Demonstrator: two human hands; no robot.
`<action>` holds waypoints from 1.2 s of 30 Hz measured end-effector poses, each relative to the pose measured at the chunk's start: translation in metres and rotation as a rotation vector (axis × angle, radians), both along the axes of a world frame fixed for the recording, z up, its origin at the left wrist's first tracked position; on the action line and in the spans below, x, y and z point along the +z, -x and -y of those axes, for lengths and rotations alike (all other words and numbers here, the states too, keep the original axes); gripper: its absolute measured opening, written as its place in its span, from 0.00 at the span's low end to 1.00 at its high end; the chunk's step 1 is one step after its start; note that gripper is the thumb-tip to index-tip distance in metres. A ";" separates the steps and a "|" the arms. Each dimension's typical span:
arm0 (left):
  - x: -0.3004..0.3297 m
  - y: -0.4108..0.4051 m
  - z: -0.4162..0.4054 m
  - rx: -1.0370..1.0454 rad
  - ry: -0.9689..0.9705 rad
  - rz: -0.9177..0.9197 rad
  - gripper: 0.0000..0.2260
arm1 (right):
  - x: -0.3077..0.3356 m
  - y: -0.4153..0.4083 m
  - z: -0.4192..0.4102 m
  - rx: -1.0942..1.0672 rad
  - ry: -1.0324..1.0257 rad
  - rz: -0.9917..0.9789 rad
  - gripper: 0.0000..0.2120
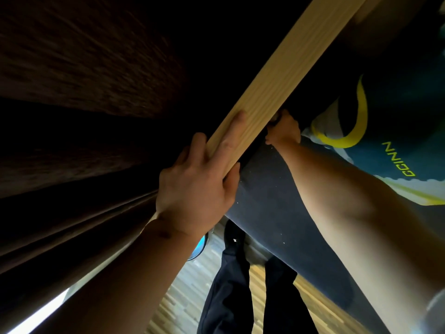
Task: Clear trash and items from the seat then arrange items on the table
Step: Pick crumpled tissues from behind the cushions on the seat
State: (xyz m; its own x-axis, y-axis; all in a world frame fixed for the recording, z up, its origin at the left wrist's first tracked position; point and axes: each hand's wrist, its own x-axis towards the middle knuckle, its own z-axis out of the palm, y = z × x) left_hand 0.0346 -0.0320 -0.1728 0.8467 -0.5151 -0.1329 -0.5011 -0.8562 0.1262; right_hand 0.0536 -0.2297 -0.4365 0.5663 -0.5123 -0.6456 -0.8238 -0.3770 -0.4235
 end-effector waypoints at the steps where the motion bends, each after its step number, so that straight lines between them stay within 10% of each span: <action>1: 0.000 0.000 0.000 0.000 0.002 0.000 0.32 | -0.002 -0.001 0.003 -0.002 -0.011 0.002 0.14; 10: -0.002 0.001 0.000 -0.003 -0.003 0.022 0.33 | 0.000 0.005 0.007 0.072 0.064 0.043 0.13; 21: -0.008 -0.002 -0.002 -0.031 0.002 0.094 0.35 | 0.120 0.127 0.004 -0.684 -0.803 0.315 0.03; 31: 0.000 0.045 0.040 -0.189 0.192 0.192 0.27 | 0.218 0.183 0.033 -0.738 -0.677 0.504 0.02; 36: 0.003 0.097 0.114 0.387 0.707 -0.594 0.07 | 0.255 0.213 0.048 -0.686 -0.636 0.570 0.05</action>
